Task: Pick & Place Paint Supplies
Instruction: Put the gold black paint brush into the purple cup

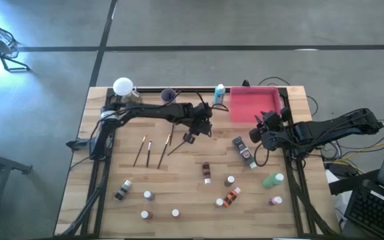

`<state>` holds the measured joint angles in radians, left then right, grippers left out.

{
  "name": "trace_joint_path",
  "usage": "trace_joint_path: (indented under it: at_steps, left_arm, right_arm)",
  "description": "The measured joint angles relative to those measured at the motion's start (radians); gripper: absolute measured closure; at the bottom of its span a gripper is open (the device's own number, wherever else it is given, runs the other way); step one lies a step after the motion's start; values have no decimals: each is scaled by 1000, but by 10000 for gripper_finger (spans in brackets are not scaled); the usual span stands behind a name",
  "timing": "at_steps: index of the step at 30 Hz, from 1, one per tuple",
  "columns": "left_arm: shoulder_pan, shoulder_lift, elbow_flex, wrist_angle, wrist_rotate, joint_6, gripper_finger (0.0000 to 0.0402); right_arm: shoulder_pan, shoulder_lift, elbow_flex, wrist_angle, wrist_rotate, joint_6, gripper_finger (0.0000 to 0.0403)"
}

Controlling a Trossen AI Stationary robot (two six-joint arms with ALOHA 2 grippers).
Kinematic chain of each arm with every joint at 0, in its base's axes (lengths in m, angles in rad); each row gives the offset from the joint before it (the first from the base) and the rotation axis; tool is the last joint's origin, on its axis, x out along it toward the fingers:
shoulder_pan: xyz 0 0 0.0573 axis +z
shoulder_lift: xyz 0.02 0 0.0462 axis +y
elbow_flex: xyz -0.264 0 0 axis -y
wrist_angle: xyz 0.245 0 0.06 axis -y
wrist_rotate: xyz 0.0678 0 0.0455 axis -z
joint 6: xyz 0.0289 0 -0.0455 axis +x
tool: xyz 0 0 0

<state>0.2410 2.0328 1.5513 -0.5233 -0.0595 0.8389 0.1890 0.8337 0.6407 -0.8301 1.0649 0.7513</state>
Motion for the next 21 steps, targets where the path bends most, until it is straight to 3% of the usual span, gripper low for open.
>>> trace_joint_path:
  at_steps: [10, 21]
  left_arm:
    - [46, 32, 0, 51, 103, -25, 289]
    - [47, 78, 0, 77, 112, -31, 289]
  right_arm:
    - [0, 0, 0, 3, 1, 0, 233]
    - [0, 0, 0, 2, 6, -3, 216]
